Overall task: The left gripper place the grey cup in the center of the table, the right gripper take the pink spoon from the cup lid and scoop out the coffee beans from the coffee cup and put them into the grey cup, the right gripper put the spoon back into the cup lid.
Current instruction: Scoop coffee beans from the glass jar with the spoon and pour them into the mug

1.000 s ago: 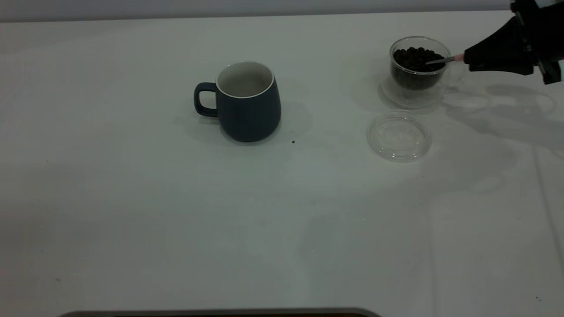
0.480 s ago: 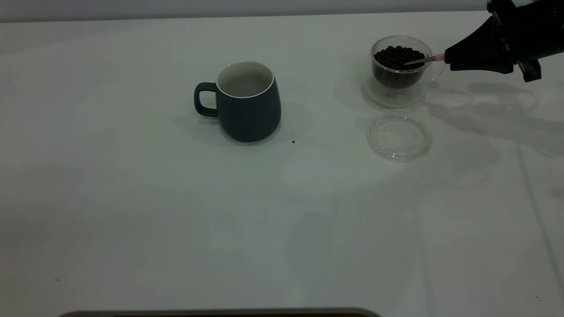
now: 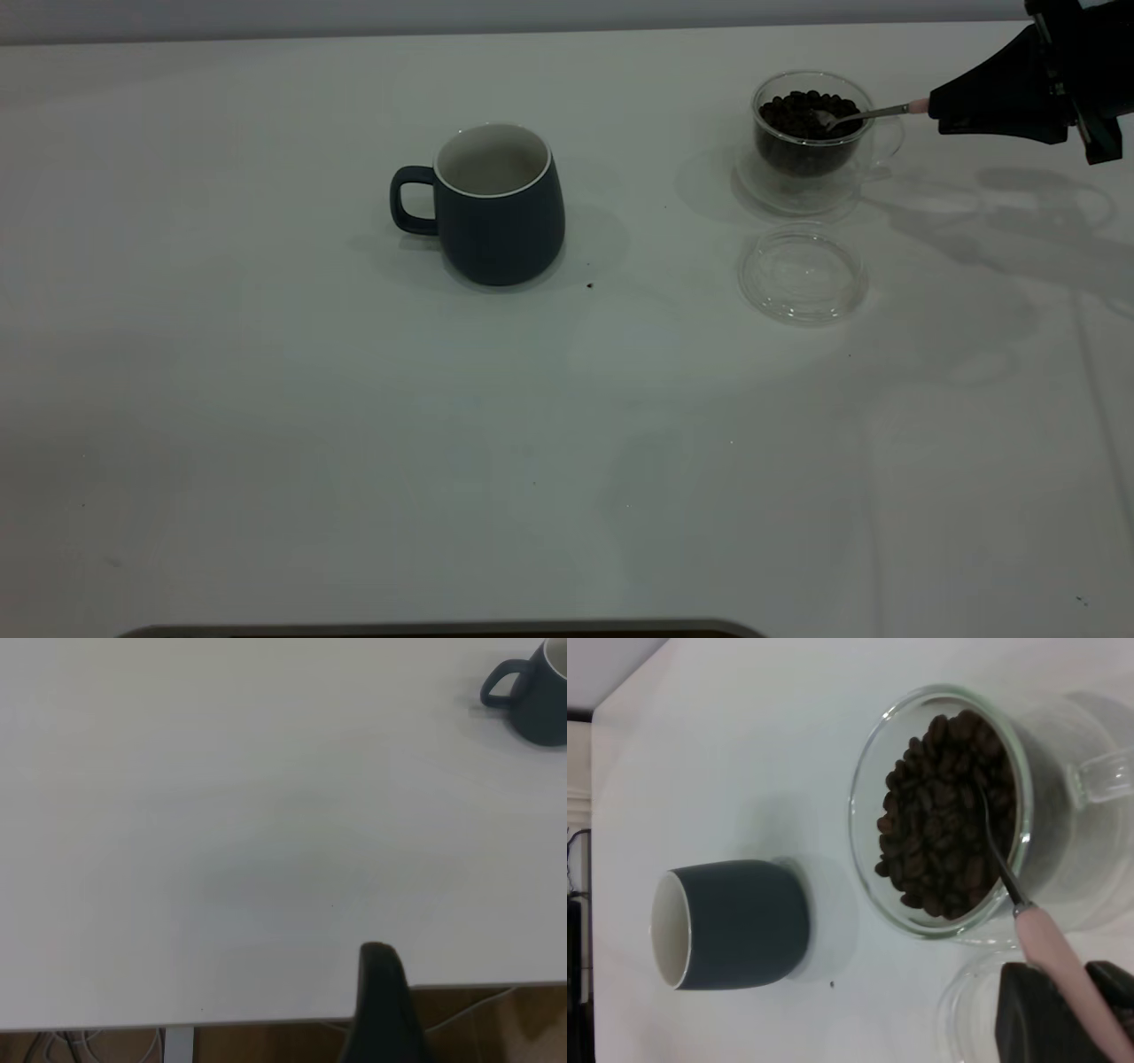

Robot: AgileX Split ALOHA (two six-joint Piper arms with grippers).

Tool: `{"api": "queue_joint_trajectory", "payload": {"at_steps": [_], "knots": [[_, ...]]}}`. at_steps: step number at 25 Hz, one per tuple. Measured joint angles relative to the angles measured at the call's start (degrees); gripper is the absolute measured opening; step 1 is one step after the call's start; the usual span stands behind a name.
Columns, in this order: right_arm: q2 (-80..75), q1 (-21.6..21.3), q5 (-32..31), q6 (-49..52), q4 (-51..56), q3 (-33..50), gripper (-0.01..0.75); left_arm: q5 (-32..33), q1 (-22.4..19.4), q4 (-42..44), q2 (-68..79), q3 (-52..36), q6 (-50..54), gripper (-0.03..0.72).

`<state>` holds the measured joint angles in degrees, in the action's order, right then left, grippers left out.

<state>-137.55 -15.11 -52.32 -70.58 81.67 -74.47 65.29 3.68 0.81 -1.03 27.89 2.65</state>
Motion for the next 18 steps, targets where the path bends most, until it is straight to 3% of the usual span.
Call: {"api": "queue_joint_trajectory", "payload": {"at_steps": [18], "knots": [[0.0,-2.0,-2.8,6.2,-1.7,0.0,0.1,0.0,0.0,0.0,0.0,0.0,-0.1,0.569]]}}
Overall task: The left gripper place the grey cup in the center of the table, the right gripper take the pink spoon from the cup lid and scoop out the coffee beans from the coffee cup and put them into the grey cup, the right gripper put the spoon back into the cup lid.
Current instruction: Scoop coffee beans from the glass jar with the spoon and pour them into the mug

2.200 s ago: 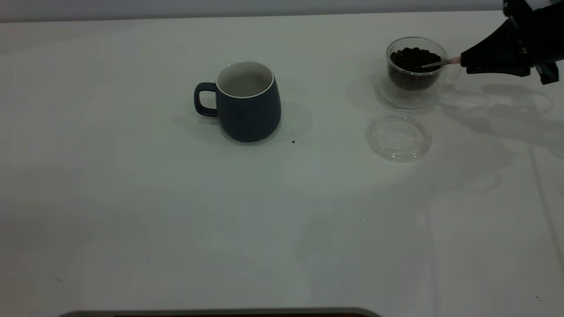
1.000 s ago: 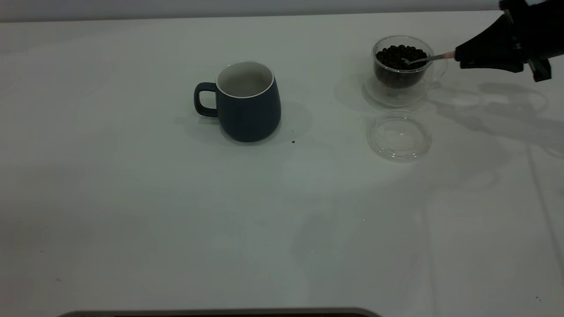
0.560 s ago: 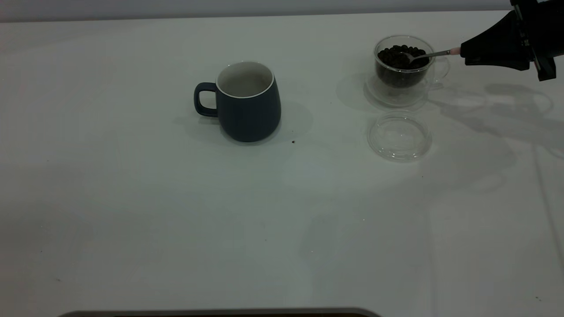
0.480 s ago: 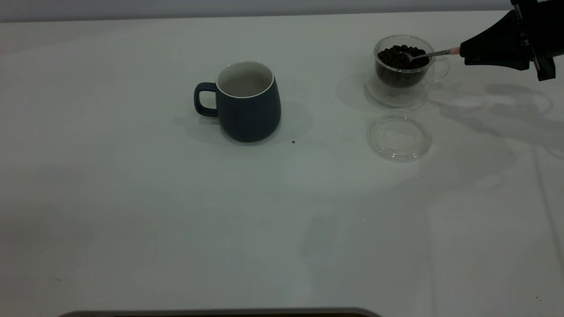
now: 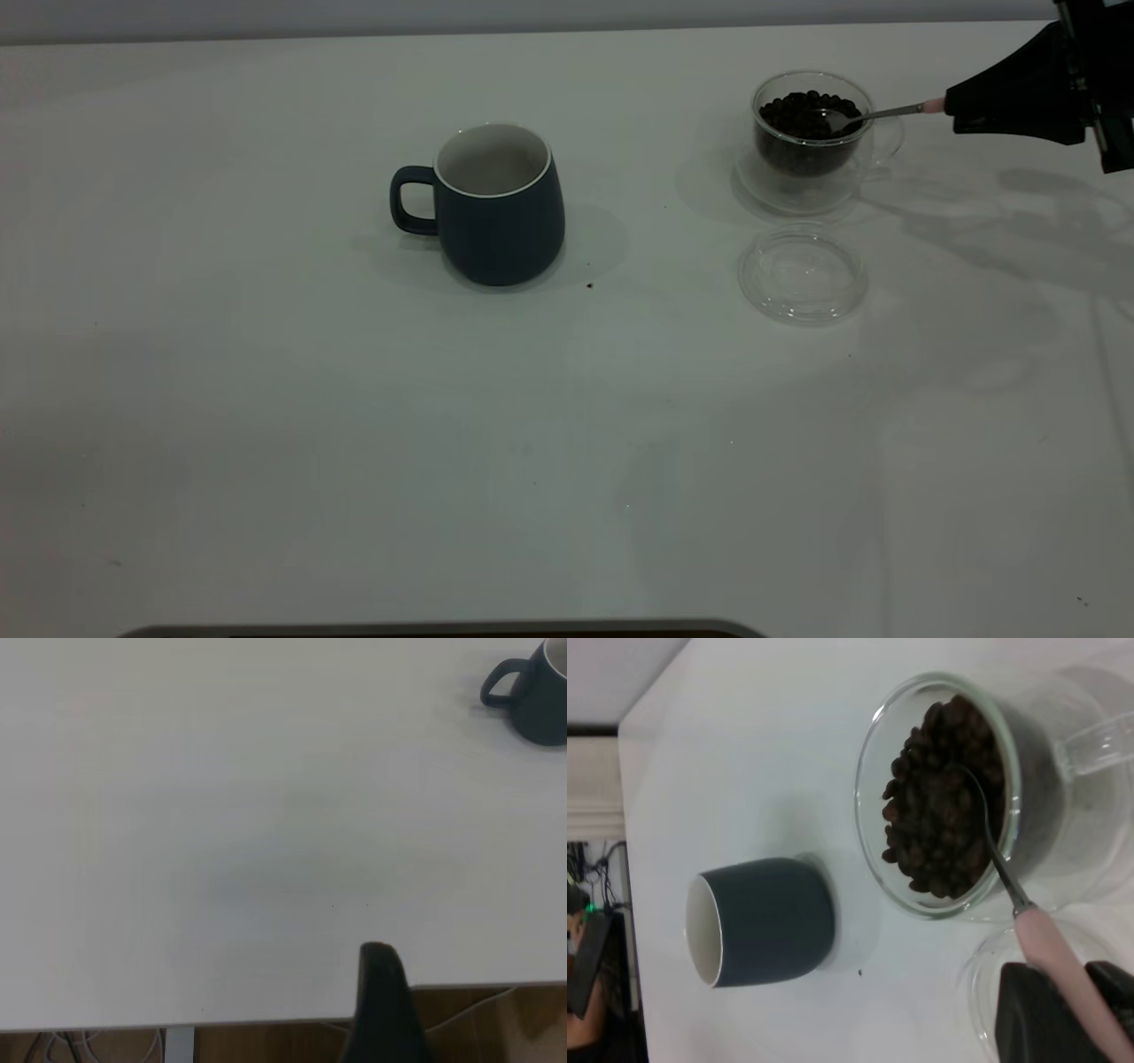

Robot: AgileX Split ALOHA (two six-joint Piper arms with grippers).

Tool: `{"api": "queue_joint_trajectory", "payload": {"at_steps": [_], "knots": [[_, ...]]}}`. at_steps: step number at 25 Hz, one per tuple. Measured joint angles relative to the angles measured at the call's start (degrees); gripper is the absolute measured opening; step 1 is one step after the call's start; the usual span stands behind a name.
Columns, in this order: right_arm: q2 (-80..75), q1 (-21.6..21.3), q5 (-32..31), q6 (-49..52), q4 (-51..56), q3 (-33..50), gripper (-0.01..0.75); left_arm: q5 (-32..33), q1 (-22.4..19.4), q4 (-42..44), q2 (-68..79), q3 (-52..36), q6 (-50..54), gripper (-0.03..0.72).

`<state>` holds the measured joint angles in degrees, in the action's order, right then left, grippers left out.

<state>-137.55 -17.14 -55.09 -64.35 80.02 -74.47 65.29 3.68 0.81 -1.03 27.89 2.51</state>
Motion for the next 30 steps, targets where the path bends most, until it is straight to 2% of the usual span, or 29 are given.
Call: {"api": "queue_joint_trajectory", "payload": {"at_steps": [10,22,30], "knots": [[0.0,-0.4,-2.7,1.9,0.1,0.0,0.1,0.0,0.0,0.0,0.0,0.0,0.1,0.569],[0.0,-3.2,-10.0,2.5,2.4,0.0,0.1,0.0,0.0,0.0,0.0,0.0,0.2,0.569],[0.0,-2.6,-10.2,3.2,4.6,0.0,0.1,0.0,0.0,0.0,0.0,0.0,0.2,0.569]]}}
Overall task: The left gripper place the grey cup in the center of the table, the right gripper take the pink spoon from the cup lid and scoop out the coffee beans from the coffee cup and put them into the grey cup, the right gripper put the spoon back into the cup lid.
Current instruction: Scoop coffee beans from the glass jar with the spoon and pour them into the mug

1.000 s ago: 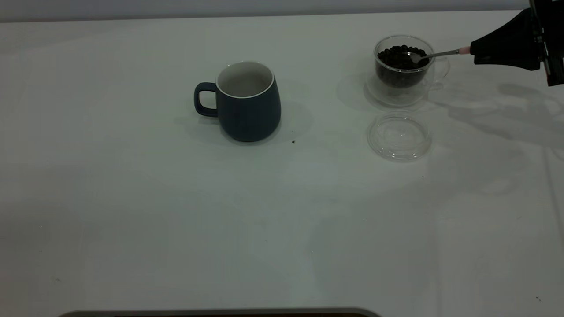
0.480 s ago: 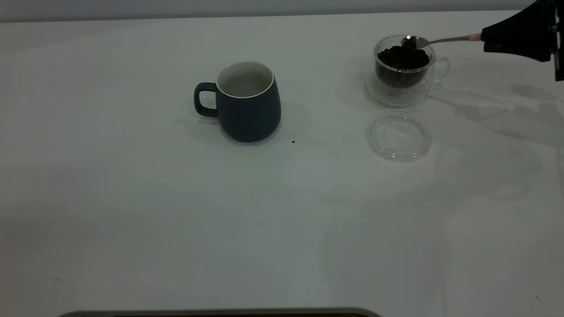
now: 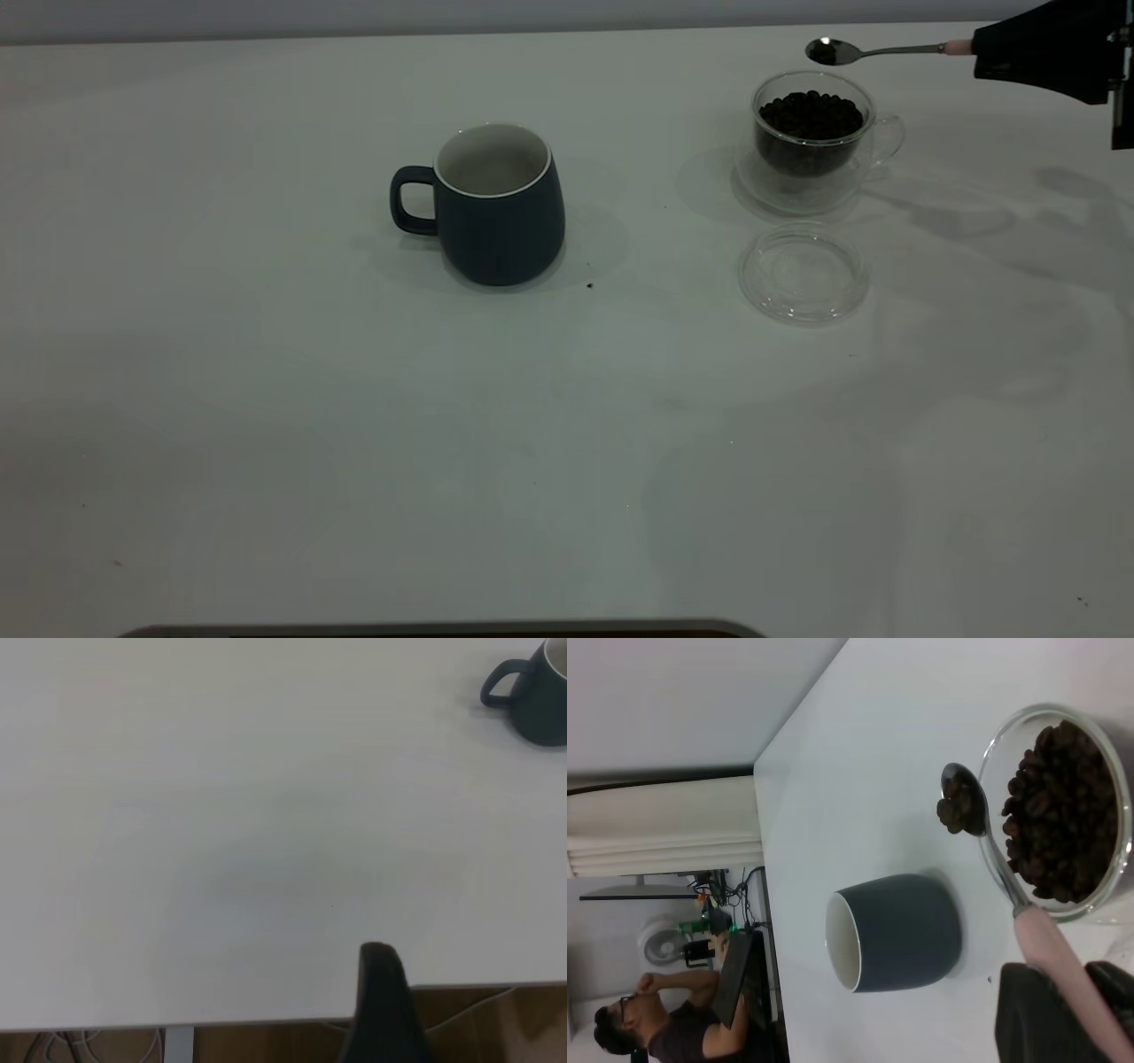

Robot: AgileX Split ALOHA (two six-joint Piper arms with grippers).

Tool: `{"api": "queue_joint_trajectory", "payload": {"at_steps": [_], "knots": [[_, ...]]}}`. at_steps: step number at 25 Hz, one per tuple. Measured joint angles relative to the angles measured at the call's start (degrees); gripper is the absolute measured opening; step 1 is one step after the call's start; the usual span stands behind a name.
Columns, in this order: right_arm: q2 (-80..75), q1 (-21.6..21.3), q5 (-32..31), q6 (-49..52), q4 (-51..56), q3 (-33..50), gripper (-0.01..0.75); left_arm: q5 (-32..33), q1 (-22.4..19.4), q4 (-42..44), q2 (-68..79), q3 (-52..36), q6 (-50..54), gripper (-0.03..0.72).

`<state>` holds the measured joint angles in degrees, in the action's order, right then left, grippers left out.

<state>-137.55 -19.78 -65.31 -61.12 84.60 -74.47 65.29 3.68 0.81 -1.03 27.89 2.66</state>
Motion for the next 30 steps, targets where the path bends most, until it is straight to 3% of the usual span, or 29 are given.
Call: {"api": "queue_joint_trajectory", "payload": {"at_steps": [23,30], "knots": [[0.0,22.5,0.1,1.2,6.6,0.0,0.1,0.0,0.0,0.0,0.0,0.0,-0.1,0.569],[0.0,28.5,6.7,-1.3,9.6,0.0,0.1,0.0,0.0,0.0,0.0,0.0,-0.1,0.569]]}}
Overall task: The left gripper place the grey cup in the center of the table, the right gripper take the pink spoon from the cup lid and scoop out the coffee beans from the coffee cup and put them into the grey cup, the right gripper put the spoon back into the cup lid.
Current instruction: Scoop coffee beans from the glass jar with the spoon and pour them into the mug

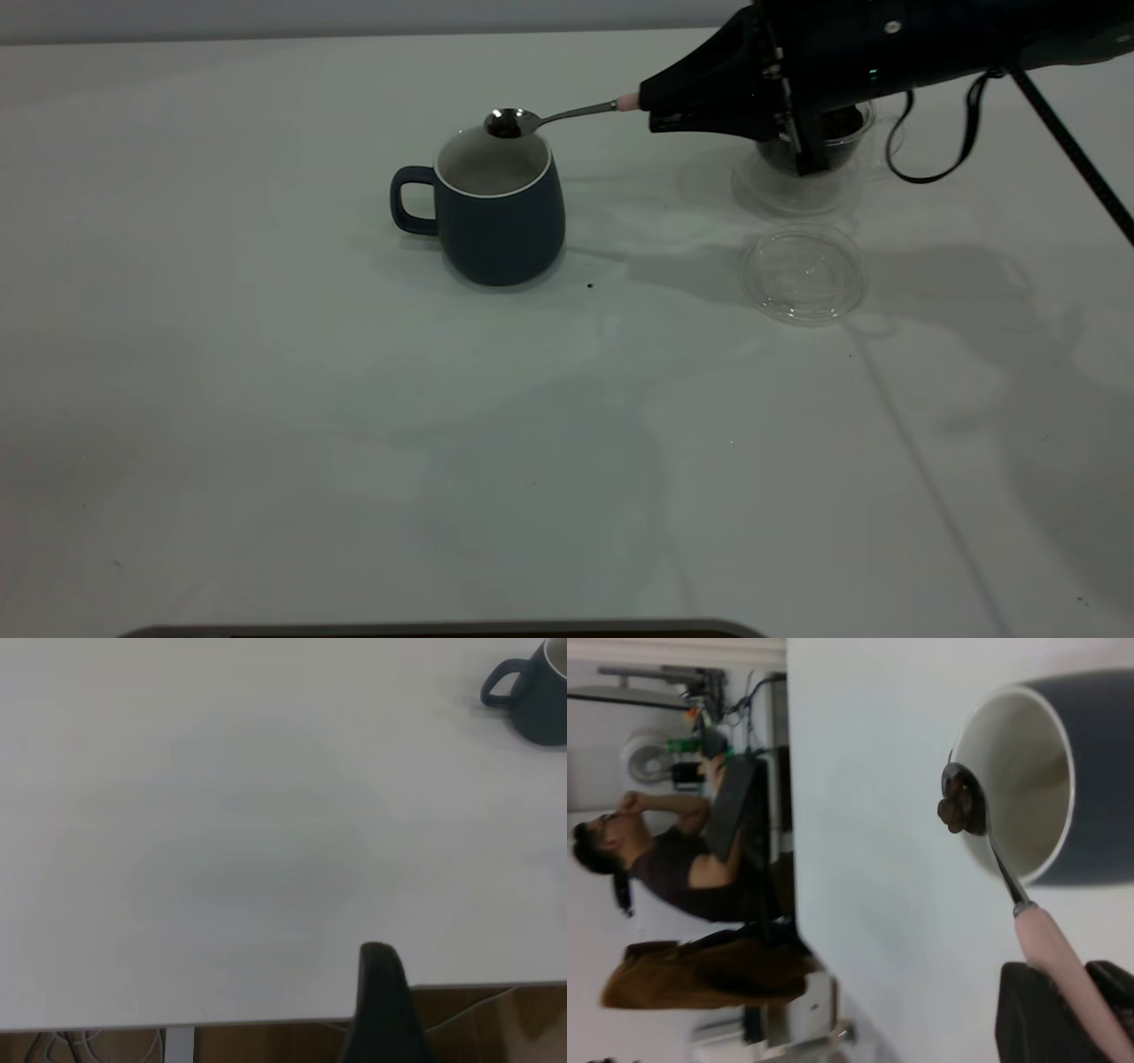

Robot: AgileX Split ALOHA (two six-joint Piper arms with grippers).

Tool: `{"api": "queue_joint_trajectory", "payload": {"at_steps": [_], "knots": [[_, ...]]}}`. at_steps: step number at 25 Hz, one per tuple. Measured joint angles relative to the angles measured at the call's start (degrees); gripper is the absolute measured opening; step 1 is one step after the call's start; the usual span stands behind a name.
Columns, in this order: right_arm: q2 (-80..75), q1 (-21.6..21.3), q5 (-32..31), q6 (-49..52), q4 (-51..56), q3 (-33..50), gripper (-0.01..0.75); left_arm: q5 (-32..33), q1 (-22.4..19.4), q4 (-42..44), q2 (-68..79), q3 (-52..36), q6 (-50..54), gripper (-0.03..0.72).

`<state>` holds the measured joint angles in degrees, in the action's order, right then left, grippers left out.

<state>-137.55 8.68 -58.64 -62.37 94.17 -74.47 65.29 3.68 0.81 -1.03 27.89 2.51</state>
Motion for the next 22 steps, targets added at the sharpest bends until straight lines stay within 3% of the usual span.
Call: {"api": "queue_joint_trajectory", "payload": {"at_steps": [7,15,22], "knots": [[0.0,2.2,6.0,-13.0,3.0,0.0,0.1,0.0,0.0,0.0,0.0,0.0,0.0,0.569],[0.0,3.4,6.9,-29.5,2.9,0.0,0.1,0.0,0.0,0.0,0.0,0.0,0.0,0.569],[6.1,3.9,11.8,-32.2,-2.4,0.0,0.1,0.0,0.0,0.0,0.0,0.0,0.0,0.569]]}}
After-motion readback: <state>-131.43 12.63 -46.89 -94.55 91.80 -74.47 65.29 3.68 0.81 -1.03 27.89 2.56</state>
